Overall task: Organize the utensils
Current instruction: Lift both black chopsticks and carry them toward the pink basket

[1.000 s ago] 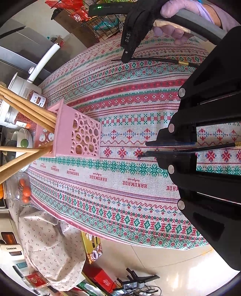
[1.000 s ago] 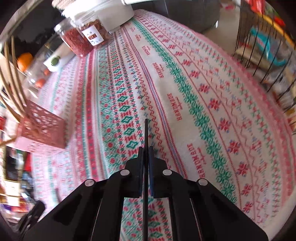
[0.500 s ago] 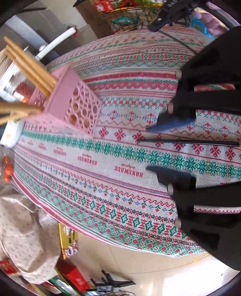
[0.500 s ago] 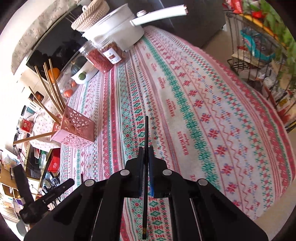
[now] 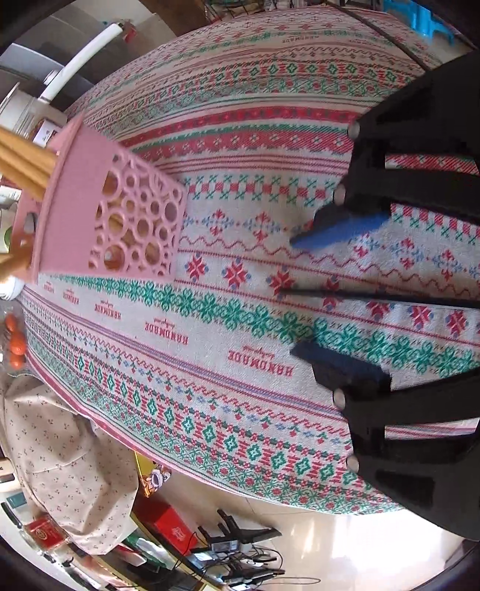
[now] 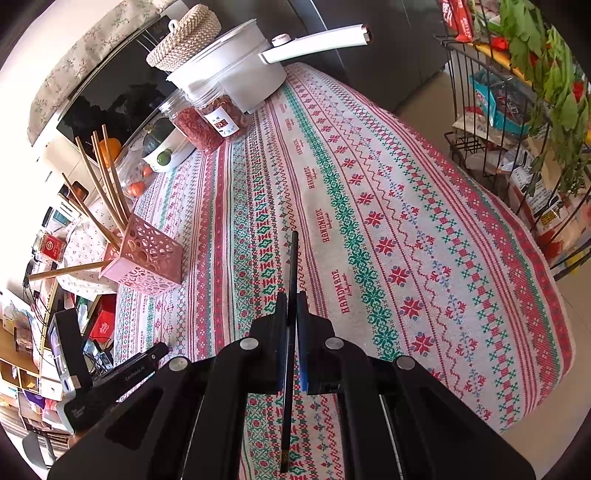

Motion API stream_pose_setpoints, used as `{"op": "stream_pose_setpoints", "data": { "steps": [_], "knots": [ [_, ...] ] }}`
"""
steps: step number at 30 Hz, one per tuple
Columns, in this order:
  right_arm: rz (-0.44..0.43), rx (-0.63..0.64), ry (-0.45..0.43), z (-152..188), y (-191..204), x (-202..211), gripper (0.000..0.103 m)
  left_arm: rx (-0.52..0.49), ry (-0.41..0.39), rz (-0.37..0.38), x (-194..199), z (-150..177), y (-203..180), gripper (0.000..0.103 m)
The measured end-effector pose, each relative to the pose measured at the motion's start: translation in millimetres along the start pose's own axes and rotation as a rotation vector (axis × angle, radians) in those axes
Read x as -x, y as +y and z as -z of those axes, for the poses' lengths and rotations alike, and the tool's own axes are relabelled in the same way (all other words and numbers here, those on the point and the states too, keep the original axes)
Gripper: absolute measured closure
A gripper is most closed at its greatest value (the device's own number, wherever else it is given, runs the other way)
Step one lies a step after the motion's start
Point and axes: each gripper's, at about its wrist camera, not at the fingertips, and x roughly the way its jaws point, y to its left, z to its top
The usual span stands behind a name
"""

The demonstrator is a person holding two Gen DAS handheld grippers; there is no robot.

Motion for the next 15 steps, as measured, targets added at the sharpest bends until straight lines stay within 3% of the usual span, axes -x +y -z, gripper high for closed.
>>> {"op": "stream_pose_setpoints", "data": {
  "steps": [4, 6, 7, 11, 15],
  "knots": [
    [0.001, -0.009, 0.011, 0, -1, -3, 0.097, 0.008, -0.012, 0.006, 7, 12, 0, 0.081],
    [0.001, -0.009, 0.012, 1, 1, -3, 0.097, 0.012, -0.020, 0.014, 10, 20, 2, 0.096],
    [0.002, -0.007, 0.011, 1, 2, -3, 0.097, 0.009, -0.021, 0.019, 10, 21, 2, 0.099],
    [-0.007, 0.003, 0.006, 2, 7, -3, 0.097, -0.016, -0.034, 0.043, 12, 24, 0, 0.100],
    [-0.040, 0.029, -0.016, 5, 14, 6, 0.097, 0.030, -0.085, 0.153, 28, 19, 16, 0.100]
  ]
}}
